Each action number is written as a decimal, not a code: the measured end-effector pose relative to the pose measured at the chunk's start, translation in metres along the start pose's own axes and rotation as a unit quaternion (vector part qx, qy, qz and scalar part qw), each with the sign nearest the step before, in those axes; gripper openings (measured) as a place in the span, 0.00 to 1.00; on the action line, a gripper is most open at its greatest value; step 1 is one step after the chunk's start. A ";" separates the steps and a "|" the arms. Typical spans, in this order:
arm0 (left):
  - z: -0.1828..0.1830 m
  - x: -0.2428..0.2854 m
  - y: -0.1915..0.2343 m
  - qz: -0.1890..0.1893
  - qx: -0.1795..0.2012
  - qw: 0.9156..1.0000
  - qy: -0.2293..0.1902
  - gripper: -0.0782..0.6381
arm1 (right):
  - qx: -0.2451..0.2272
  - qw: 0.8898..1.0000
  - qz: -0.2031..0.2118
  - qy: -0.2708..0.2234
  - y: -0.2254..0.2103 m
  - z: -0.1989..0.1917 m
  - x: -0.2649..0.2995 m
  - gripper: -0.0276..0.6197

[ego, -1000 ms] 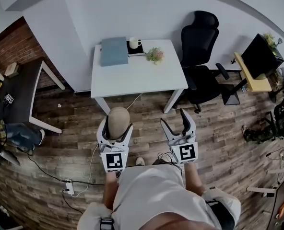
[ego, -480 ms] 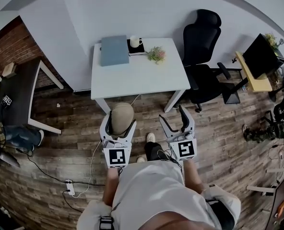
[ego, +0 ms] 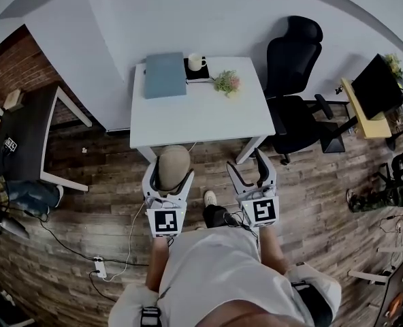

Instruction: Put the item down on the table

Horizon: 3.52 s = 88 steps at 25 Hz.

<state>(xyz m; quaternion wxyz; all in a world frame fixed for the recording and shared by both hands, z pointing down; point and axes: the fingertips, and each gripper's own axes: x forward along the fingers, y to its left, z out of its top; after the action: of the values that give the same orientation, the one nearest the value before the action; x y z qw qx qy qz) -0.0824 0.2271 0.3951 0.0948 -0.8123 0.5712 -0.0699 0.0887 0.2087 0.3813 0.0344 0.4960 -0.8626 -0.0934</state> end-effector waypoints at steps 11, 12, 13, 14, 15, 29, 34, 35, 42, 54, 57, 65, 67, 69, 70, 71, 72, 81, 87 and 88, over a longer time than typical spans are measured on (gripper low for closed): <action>0.003 0.062 0.017 0.018 -0.004 1.000 0.010 0.67 | 0.003 1.000 0.017 -0.005 -0.042 -0.005 0.060 0.55; 0.004 0.068 0.018 0.019 -0.003 1.000 0.011 0.67 | 0.001 1.000 0.018 -0.009 -0.048 -0.007 0.065 0.55; 0.005 0.075 0.019 0.020 0.001 1.000 0.010 0.67 | 0.000 1.000 0.020 -0.011 -0.053 -0.008 0.070 0.55; 0.006 0.081 0.020 0.022 0.005 1.000 0.010 0.67 | 0.002 1.000 0.022 -0.010 -0.058 -0.008 0.075 0.55; 0.007 0.087 0.021 0.024 0.005 1.000 0.011 0.67 | 0.006 1.000 0.024 -0.007 -0.062 -0.007 0.080 0.55; 0.012 0.163 0.033 0.055 0.012 0.998 0.028 0.67 | 0.025 0.998 0.057 -0.017 -0.114 -0.019 0.149 0.55; 0.012 0.180 0.037 0.061 0.015 0.998 0.029 0.67 | 0.024 0.997 0.066 -0.017 -0.123 -0.022 0.167 0.55; 0.012 0.183 0.038 0.062 0.015 0.997 0.031 0.67 | 0.025 0.997 0.068 -0.017 -0.125 -0.023 0.170 0.55; 0.006 0.204 0.047 0.069 0.021 0.997 0.030 0.67 | 0.027 0.997 0.074 -0.014 -0.137 -0.029 0.191 0.55; 0.002 0.254 0.072 0.060 0.012 0.998 0.025 0.67 | 0.023 0.998 0.063 -0.011 -0.153 -0.033 0.236 0.55; -0.002 0.269 0.083 0.055 0.006 0.998 0.023 0.67 | 0.020 0.998 0.058 -0.005 -0.155 -0.035 0.253 0.55; -0.013 0.308 0.115 0.037 0.003 0.999 0.024 0.67 | 0.013 0.999 0.043 0.006 -0.161 -0.038 0.299 0.55; -0.014 0.316 0.124 0.033 0.002 0.999 0.022 0.67 | 0.013 0.999 0.037 0.008 -0.161 -0.037 0.309 0.55; -0.017 0.325 0.133 0.027 0.001 0.999 0.020 0.67 | 0.013 0.999 0.031 0.010 -0.161 -0.037 0.322 0.55; -0.018 0.330 0.138 0.024 0.000 1.000 0.020 0.67 | 0.012 0.999 0.028 0.011 -0.161 -0.037 0.328 0.55; -0.019 0.334 0.142 0.022 -0.001 1.000 0.019 0.67 | 0.011 1.000 0.026 0.013 -0.161 -0.036 0.333 0.55; -0.020 0.338 0.147 0.019 -0.001 1.000 0.019 0.67 | 0.010 1.000 0.024 0.014 -0.161 -0.036 0.338 0.55; -0.031 0.369 0.184 -0.006 -0.003 1.000 0.008 0.67 | 0.001 1.000 0.000 0.024 -0.155 -0.037 0.381 0.55; -0.036 0.384 0.205 -0.022 -0.007 1.000 0.002 0.67 | -0.012 0.999 -0.012 0.032 -0.148 -0.033 0.404 0.55; -0.038 0.386 0.207 -0.024 -0.008 1.000 0.001 0.67 | -0.013 0.999 -0.015 0.034 -0.147 -0.034 0.406 0.55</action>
<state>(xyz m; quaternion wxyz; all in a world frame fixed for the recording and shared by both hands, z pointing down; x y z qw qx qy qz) -0.1504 -0.2069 0.3856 0.0864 -0.8267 0.5518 -0.0682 0.0131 -0.2180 0.3719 0.0686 0.5110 -0.8522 -0.0888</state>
